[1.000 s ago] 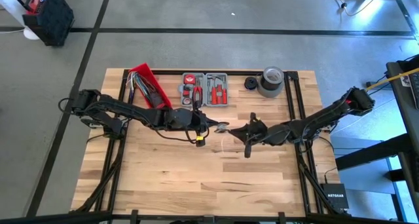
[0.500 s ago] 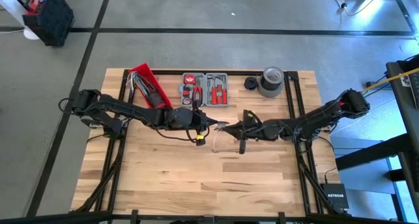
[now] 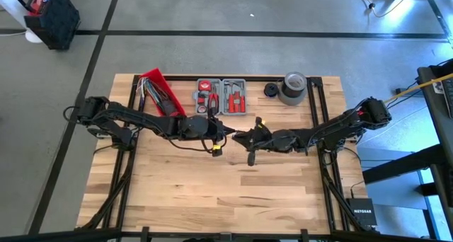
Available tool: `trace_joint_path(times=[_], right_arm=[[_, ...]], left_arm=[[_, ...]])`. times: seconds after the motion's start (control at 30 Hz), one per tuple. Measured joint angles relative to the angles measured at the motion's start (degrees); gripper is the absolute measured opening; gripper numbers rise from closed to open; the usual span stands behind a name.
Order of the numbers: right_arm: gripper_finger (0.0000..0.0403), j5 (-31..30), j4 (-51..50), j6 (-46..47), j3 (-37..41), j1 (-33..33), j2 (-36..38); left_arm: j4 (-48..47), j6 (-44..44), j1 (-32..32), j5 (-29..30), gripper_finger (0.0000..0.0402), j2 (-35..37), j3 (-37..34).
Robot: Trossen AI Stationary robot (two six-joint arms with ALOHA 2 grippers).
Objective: Coil cords
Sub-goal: Coil the white wire into the spool
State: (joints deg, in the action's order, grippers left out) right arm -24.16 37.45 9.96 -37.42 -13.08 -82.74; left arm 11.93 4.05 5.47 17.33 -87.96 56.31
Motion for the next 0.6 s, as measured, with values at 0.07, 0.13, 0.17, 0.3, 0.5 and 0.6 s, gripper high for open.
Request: trace_joint_path(times=[0.07, 0.13, 0.17, 0.3, 0.5, 0.6], right_arm=[[0.0066, -0.26, -3.89, -0.15, -0.82, 0.02, -0.02], [0.0097, -0.22, -6.88, -1.51, -1.62, -0.02, 0.18], [0.0112, -0.2, -8.65, -2.2, -2.04, -0.02, 0.53], [0.0157, 0.45, -19.29, -2.95, -4.34, -0.04, 3.0], [0.0181, 3.73, -36.29, -2.88, -8.46, -0.44, 7.62], [0.0181, 2.84, -39.12, -2.96, -9.34, -1.22, 9.18]], left_arm=[[-0.25, -0.06, 0.01, -0.35, 0.0, 0.0, 0.0], [-0.4, -0.14, 0.01, -0.35, 0.0, 0.0, 0.0], [-0.4, -0.26, 0.01, -0.41, 0.0, 0.0, 0.02], [-0.14, -0.28, 0.05, -0.48, 0.0, 0.0, 0.05], [0.11, -0.39, 0.07, -0.71, 0.0, 0.0, 0.12], [0.24, -0.41, 0.05, -0.81, 0.0, 0.02, 0.15]])
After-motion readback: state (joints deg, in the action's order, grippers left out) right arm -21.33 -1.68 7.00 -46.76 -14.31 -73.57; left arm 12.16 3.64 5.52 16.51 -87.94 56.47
